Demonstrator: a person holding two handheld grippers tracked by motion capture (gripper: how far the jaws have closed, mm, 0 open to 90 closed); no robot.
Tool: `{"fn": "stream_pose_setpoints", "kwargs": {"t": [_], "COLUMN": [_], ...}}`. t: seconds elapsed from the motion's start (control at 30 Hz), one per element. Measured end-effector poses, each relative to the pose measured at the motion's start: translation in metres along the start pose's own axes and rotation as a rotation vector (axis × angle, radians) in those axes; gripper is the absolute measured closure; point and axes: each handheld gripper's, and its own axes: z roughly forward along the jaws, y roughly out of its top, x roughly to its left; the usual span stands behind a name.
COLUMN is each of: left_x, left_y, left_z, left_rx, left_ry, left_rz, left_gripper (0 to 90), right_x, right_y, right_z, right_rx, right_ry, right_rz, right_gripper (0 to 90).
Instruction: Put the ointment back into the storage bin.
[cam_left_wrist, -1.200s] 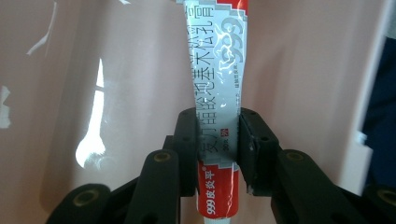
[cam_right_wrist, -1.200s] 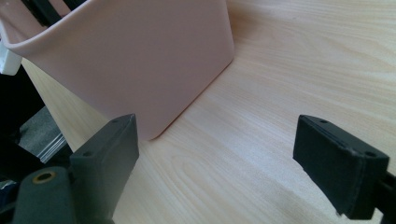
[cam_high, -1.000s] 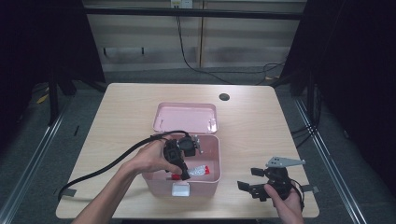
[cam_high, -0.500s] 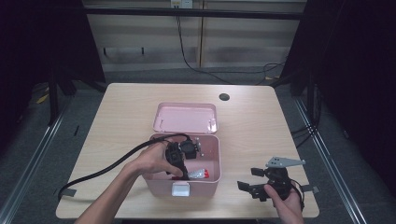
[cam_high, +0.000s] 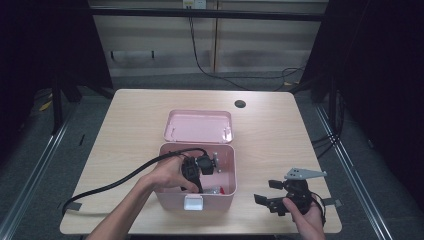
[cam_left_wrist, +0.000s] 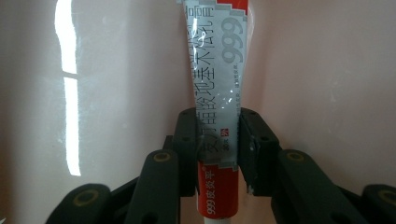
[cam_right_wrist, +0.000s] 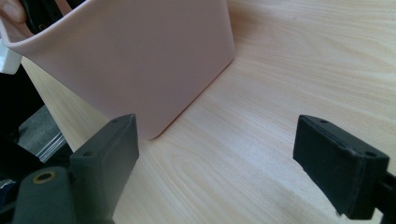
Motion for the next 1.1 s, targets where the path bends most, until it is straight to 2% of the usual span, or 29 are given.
{"fn": "stream_pose_setpoints", "kwargs": {"t": [0.17,0.23,0.47,0.57,0.83,0.97,1.1], "left_x": [0.003,0.005,0.004,0.004,0.004,0.004,0.005], "left_y": [0.000,-0.001,-0.002,-0.001,-0.001,-0.001,-0.001], "left_z": [0.006,0.007,0.008,0.010,0.014,0.014,0.008], "left_rx": [0.014,0.018,0.027,0.048,0.046,0.047,0.029], "left_ry": [-0.015,-0.016,-0.024,-0.030,-0.057,-0.058,-0.053], "left_rz": [-0.009,-0.024,-0.024,-0.020,-0.033,-0.036,-0.040], "left_gripper": [70.6,70.5,70.4,70.4,70.1,69.6,69.9], "right_x": [0.000,0.000,0.000,0.000,0.000,0.000,0.000], "right_y": [0.000,0.000,0.000,0.000,0.000,0.000,0.000], "right_z": [0.000,0.000,0.001,0.001,0.001,0.001,0.001], "right_rx": [0.004,0.003,0.007,0.007,0.010,0.010,0.009], "right_ry": [-0.001,0.001,0.000,0.000,0.000,0.001,-0.001], "right_rz": [-0.003,0.002,0.003,0.003,0.001,0.002,0.003], "right_gripper": [14.0,14.0,13.9,13.9,13.9,14.0,13.9]}}
